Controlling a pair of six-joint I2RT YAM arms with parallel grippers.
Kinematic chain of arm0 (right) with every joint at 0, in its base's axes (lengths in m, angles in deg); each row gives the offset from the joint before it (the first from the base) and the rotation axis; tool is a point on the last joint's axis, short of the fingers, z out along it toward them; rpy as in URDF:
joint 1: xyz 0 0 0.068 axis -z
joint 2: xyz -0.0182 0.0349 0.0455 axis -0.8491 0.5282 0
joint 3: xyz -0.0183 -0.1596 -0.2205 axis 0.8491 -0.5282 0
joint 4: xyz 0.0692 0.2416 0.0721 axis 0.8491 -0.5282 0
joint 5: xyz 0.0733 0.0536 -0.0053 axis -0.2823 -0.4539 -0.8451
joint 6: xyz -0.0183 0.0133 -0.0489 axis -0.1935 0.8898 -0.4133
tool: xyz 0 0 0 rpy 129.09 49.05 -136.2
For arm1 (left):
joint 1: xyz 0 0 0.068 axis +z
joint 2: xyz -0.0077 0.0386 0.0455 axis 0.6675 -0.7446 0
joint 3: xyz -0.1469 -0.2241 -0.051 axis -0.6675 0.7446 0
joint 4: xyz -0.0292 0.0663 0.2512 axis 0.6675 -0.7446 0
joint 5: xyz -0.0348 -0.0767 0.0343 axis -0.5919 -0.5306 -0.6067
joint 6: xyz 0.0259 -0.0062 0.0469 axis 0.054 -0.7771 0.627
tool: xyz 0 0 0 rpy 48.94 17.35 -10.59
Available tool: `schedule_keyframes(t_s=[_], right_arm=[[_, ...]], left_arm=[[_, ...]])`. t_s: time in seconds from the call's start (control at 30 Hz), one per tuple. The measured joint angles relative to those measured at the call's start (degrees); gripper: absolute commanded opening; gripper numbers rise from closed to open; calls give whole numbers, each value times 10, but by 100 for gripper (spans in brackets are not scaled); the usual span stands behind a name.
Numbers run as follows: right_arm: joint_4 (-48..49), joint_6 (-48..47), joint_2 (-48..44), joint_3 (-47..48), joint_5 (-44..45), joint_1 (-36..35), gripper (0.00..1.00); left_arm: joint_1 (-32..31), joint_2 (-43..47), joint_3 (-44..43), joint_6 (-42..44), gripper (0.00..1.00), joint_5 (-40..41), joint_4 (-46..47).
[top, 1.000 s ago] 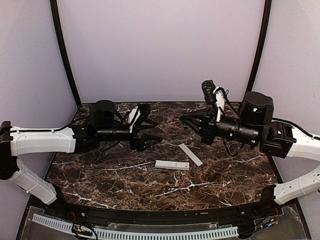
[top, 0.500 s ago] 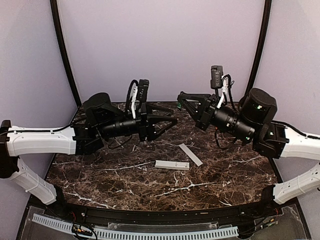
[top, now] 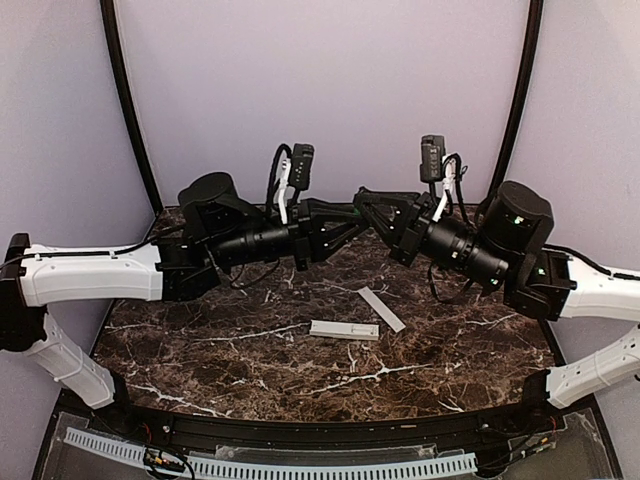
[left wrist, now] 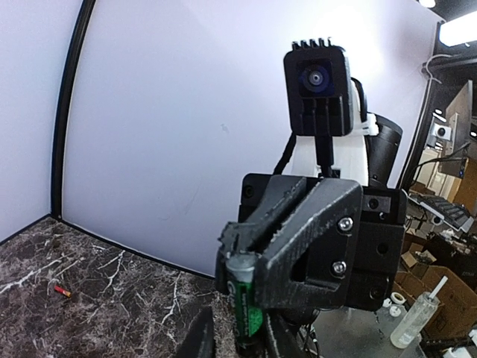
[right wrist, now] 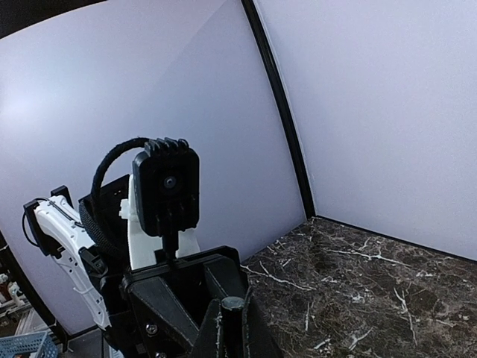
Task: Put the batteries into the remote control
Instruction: Pass from the right arm to the left
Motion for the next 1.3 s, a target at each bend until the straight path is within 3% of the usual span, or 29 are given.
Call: schedule_keyframes(t_s=[0.13, 0.3, 0.33, 0.43, 0.5, 0.57, 0.67, 0.8, 1.03, 1.3], right_arm=[[1, -3, -1, -5, 7, 0, 0], [7, -5, -5, -11, 9, 0, 0], [7, -5, -5, -12, 9, 0, 4], [-8, -7, -12, -14, 10, 0, 38], [-49, -3, -24, -12, 14, 0, 53], [-110, 1, -38, 3, 16, 2, 62], [-230, 20, -61, 55, 16, 14, 68], [-370, 71, -69, 136, 1, 41, 86], [-494, 137, 9, 184, -74, 57, 76], [-536, 167, 74, 191, -134, 57, 66]], left_arm=[[0, -7, -7, 2, 0, 0, -4], [0, -7, -9, 5, 0, -2, -7], [0, -7, -9, 6, 0, -2, -9], [0, -7, -9, 19, 0, 2, -21], [-1, -4, -9, 41, 0, 10, -40], [-2, 3, -9, 77, 0, 30, -74], [-7, 21, -9, 157, 0, 85, -138], [-31, 44, -8, 289, 0, 188, -212], [-72, 46, 5, 452, 0, 306, -268], [-79, 39, 6, 511, 0, 351, -285]])
